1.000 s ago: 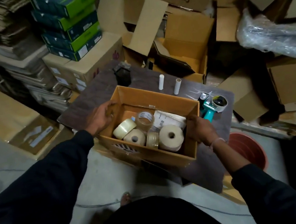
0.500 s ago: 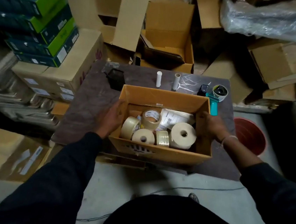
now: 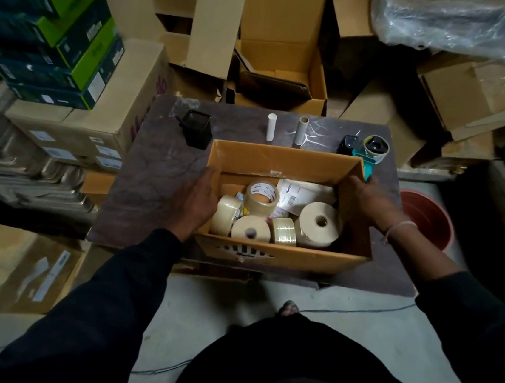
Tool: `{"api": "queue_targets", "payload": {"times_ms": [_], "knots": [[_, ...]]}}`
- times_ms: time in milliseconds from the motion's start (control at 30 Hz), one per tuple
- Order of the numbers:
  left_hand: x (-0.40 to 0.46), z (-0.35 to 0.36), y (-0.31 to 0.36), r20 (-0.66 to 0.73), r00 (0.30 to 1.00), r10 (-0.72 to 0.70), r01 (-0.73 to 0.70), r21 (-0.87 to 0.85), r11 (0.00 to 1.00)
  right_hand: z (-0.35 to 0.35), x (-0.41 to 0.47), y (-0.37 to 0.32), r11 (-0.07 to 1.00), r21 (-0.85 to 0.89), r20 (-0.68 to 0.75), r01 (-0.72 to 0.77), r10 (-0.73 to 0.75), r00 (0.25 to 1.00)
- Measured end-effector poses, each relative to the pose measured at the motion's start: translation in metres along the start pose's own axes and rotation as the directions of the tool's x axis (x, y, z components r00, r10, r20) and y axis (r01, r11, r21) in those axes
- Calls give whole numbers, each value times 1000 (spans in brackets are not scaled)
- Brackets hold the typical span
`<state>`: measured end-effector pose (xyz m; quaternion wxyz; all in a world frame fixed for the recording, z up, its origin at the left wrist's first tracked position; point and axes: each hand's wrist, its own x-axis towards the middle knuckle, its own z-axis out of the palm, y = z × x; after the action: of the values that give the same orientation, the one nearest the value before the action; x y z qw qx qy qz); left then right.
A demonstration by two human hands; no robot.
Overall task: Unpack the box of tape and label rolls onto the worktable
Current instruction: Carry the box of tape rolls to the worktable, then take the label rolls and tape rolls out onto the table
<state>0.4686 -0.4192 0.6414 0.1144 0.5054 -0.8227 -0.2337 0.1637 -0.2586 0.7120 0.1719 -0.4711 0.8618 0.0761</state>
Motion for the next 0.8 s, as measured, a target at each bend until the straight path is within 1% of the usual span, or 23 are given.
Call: {"api": "queue_targets", "payload": {"times_ms": [67,100,167,200,233,267,300,333,367,433,500,533,600,700,800], "knots": [[1,0,5,-15,1000,24,-24,-9,1000,-2,4,-3,997,-43,-177,63,-70,982],[1,0,9,-40,998,55,-54,3,999,-4,6,-6,993,-74,-231,86,-102,968],[2,0,19,-102,985,141,-137,46,990,-9,10,-14,978,-155,-287,142,-182,941],[4,2,20,-119,976,185,-177,68,982,-10,12,-19,963,-190,-288,190,-240,927],[6,4,20,-122,969,216,-205,96,974,-9,16,-23,953,-178,-243,246,-285,927],[8,7,19,-120,963,243,-228,124,966,-8,18,-27,947,-126,-164,297,-315,935],[9,9,20,-112,957,268,-250,153,956,-6,21,-30,941,-75,-53,329,-334,941],[11,11,20,-101,949,298,-278,176,944,-4,23,-33,931,-49,60,363,-360,931],[12,12,24,-85,942,325,-306,189,933,-3,25,-34,919,-40,164,393,-382,910],[13,15,34,-48,915,401,-385,193,902,1,26,-32,894,-47,321,446,-409,854],[12,20,45,4,887,461,-457,147,877,9,26,-27,879,-97,398,467,-396,828],[12,23,49,38,891,453,-454,110,884,14,25,-24,868,-143,404,476,-388,828],[12,29,54,88,916,390,-396,63,916,25,23,-18,852,-191,362,487,-400,842],[17,31,62,121,937,328,-331,10,944,39,22,-11,849,-158,295,504,-446,845],[28,29,72,180,933,312,-310,-37,950,48,20,-7,843,-156,215,515,-480,850]]}}
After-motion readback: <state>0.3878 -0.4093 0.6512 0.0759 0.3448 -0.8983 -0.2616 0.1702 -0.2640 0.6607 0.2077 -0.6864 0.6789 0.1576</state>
